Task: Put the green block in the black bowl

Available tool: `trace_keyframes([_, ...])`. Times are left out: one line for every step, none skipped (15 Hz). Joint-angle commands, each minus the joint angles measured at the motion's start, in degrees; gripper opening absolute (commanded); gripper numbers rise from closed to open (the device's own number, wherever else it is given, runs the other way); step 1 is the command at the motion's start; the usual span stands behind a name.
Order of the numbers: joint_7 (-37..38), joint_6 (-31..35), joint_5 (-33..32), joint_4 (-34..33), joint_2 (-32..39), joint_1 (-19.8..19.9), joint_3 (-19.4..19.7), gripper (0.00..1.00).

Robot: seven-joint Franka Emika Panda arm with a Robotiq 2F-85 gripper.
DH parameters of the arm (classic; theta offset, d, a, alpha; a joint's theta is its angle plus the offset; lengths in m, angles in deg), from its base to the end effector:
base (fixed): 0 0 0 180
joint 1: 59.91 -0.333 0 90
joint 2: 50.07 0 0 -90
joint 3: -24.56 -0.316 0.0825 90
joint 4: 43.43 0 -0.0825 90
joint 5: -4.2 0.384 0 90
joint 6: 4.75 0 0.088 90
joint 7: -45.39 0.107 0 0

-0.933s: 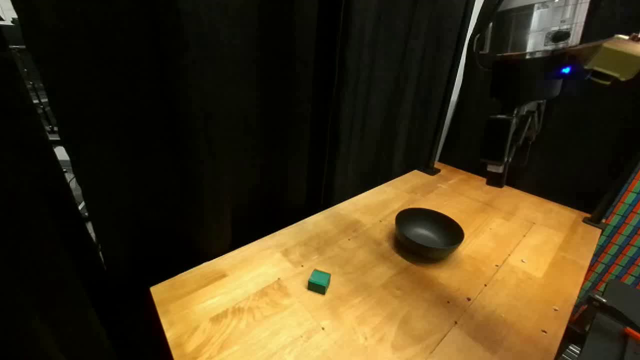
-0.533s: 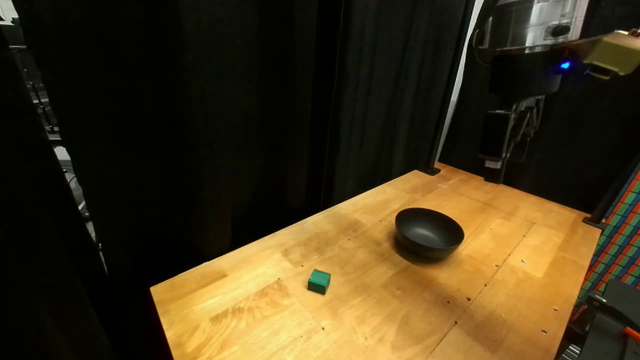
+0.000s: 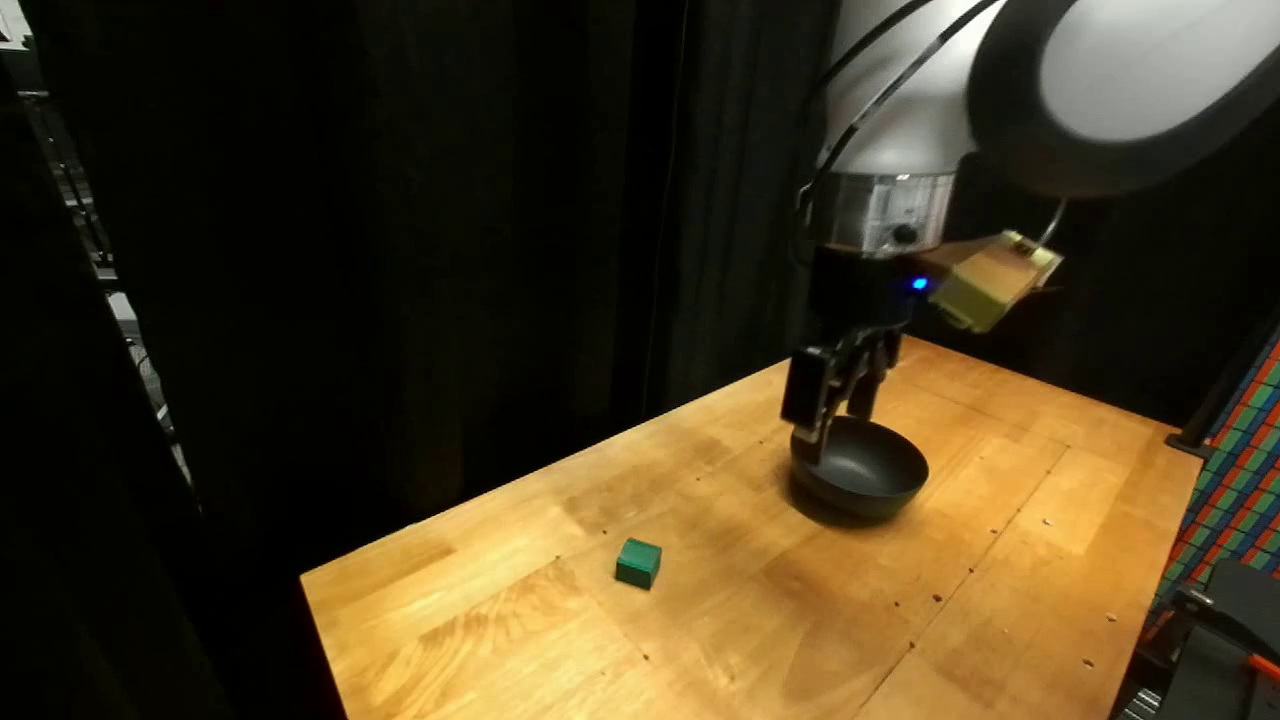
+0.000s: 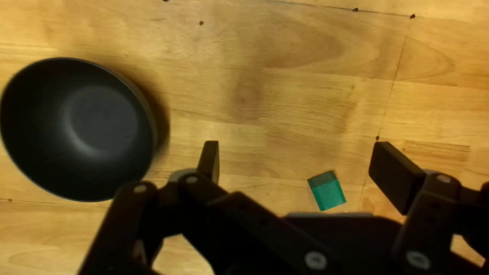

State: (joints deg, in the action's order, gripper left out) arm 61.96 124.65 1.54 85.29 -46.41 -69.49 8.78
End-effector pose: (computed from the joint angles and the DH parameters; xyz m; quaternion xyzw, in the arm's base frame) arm 0.4743 0.2231 0.3350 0.9954 0.0917 -0.0199 0.0171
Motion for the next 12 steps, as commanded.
trace_keyframes([0.4,4.4,-2.4,-10.2,15.0,-3.7,1.0,1.0])
trace_keyframes([-0.2,5.6,-2.5,-12.6,18.6,-4.9,1.3,1.0])
trace_keyframes([0.0,6.6,-3.5,-15.2,22.2,-6.2,1.9,1.0])
trace_keyframes([-0.5,7.8,-4.2,-17.8,25.8,-7.6,2.5,1.0])
trace_keyframes([-0.5,8.6,-5.1,-20.7,29.2,-9.1,3.3,1.0])
trace_keyframes([0.0,8.7,-6.2,-23.8,32.5,-10.7,4.5,1.0])
trace_keyframes([-0.7,8.6,-6.6,-26.3,34.9,-11.8,5.3,1.0])
trace_keyframes([-0.6,8.4,-7.4,-29.0,37.4,-13.0,6.4,1.0])
trace_keyframes([-0.6,8.2,-7.7,-31.4,39.4,-14.0,7.3,1.0])
trace_keyframes([-0.4,7.8,-8.4,-33.5,41.0,-15.0,8.5,1.0])
trace_keyframes([-0.5,7.5,-8.9,-35.6,42.6,-15.7,9.3,1.0])
trace_keyframes([-0.4,7.1,-9.4,-37.3,43.7,-16.3,10.2,1.0])
